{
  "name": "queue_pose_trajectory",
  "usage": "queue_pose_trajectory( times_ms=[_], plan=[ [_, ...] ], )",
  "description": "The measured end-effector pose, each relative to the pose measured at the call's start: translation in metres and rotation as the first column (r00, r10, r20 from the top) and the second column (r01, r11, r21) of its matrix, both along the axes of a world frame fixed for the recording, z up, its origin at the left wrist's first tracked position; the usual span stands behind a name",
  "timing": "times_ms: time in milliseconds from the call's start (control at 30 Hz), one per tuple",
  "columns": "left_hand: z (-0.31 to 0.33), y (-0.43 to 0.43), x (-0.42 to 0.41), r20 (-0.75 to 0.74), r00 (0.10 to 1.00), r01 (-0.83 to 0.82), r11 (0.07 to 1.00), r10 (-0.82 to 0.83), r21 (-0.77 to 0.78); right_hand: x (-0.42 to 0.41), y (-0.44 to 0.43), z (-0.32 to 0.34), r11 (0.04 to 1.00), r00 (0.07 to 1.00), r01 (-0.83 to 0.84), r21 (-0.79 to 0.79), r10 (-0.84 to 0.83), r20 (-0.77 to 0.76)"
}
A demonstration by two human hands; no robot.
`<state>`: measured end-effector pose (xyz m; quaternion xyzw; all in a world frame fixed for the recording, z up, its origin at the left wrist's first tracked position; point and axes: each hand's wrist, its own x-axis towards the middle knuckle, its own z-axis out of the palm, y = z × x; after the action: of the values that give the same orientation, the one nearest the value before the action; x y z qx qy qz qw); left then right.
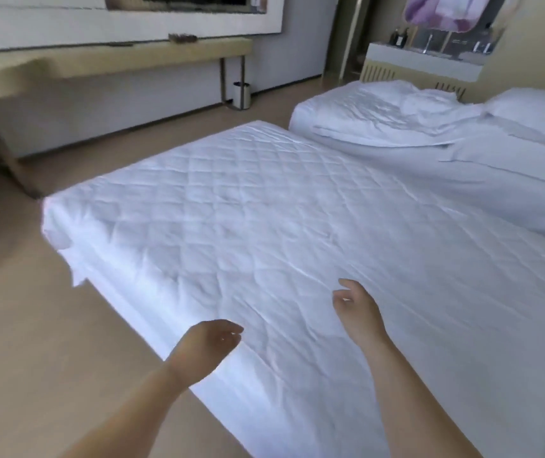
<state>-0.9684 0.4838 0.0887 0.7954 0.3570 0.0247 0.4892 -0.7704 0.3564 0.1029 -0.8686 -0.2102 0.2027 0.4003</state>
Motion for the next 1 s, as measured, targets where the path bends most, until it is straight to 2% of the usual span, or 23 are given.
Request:
queue_pose_trajectory(
  times_ms=[67, 167, 300, 500, 633, 833, 1000],
  plan=[
    [0.005, 0.039, -0.054, 0.070, 0.970, -0.233, 0.972, 0.234, -0.016, -0.033, 0.048, 0.003, 0.995, 0.994, -0.095, 0.030, 0.096, -0.043],
    [0.005, 0.088, -0.116, 0.145, 0.835, -0.526, 0.847, 0.531, -0.072, -0.069, 0.107, 0.007, 0.978, 0.976, -0.195, 0.072, 0.200, -0.086],
    [-0.008, 0.142, -0.170, 0.174, 0.622, -0.747, 0.645, 0.763, -0.161, -0.099, 0.185, 0.008, 0.950, 0.942, -0.292, 0.110, 0.306, -0.135],
    [-0.020, 0.244, -0.213, 0.157, 0.449, -0.864, 0.472, 0.880, -0.173, -0.132, 0.322, 0.000, 0.901, 0.880, -0.383, 0.205, 0.423, -0.217],
    [-0.006, 0.329, -0.219, 0.160, 0.340, -0.914, 0.365, 0.927, -0.178, -0.140, 0.429, -0.002, 0.877, 0.863, -0.380, 0.294, 0.450, -0.229],
    [0.019, 0.432, -0.245, 0.149, 0.199, -0.960, 0.223, 0.969, -0.170, -0.168, 0.567, 0.004, 0.813, 0.771, -0.507, 0.287, 0.576, -0.271],
    [0.006, 0.498, -0.286, 0.094, 0.066, -0.977, 0.084, 0.993, -0.199, -0.203, 0.680, 0.000, 0.745, 0.693, -0.615, 0.259, 0.667, -0.273]
  ],
)
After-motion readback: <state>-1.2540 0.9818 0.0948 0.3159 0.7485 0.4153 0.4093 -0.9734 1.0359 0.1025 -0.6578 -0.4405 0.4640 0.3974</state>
